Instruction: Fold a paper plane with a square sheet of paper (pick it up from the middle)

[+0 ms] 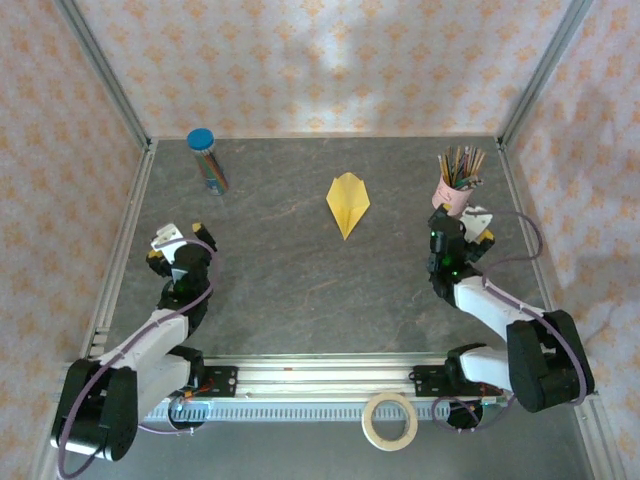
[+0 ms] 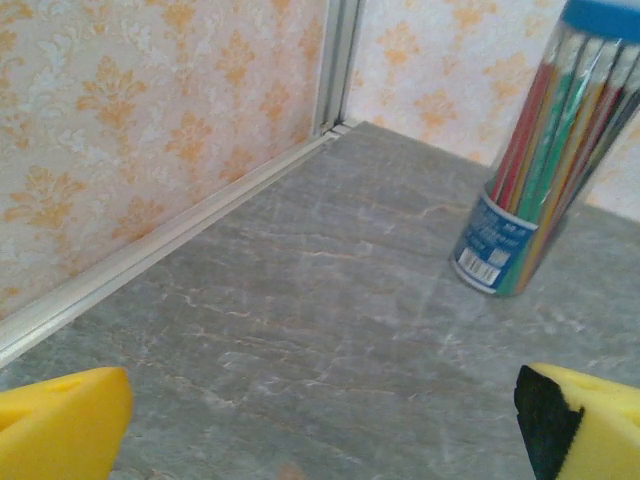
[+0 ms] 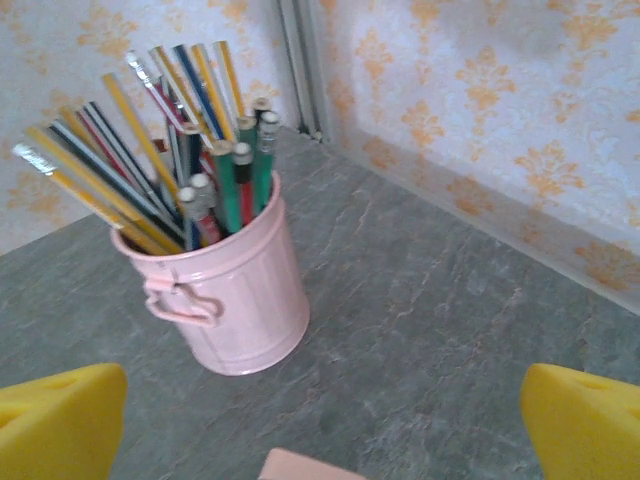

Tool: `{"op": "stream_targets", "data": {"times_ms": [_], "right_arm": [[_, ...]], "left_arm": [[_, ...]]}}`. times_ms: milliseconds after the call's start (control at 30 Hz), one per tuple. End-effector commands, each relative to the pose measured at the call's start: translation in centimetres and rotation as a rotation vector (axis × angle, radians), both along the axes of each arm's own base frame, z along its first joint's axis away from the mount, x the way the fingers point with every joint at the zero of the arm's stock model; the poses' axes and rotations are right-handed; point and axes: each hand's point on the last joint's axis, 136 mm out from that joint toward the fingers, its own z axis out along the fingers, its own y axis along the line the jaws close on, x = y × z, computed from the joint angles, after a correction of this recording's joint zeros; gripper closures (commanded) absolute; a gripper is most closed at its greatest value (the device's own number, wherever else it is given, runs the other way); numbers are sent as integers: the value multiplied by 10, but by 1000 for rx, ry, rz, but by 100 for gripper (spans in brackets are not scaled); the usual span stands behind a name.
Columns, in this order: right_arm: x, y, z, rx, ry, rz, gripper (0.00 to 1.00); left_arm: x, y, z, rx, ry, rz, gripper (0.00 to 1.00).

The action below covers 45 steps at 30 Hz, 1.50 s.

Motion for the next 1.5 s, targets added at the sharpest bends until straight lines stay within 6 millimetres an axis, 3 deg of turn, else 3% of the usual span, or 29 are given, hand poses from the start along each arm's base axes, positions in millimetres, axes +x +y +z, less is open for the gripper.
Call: {"op": "stream_targets", "data": {"times_ms": [0, 267, 533, 667, 900, 1067, 1300, 1467], "right_arm": [[5, -5, 5, -18, -78, 12, 0], [16, 16, -15, -76, -85, 191, 0], [14, 23, -13, -74, -120, 310, 0], [13, 19, -8, -92, -152, 323, 0], [19, 14, -26, -76, -165, 335, 0], [20, 11, -28, -31, -177, 373, 0], [23, 16, -29, -22, -169, 423, 0], [26, 18, -30, -27, -156, 438, 0]], "left_arm": [[11, -5, 10, 58, -59, -81, 1], [41, -28, 4, 76, -82, -284, 1], [65, -25, 5, 31, -115, -359, 1], [67, -22, -1, 28, -139, -371, 1], [72, -30, -4, 33, -123, -421, 1], [72, -36, -6, 43, -125, -462, 1], [63, -44, -7, 65, -168, -503, 1], [73, -41, -13, 62, -112, -475, 1]]}}
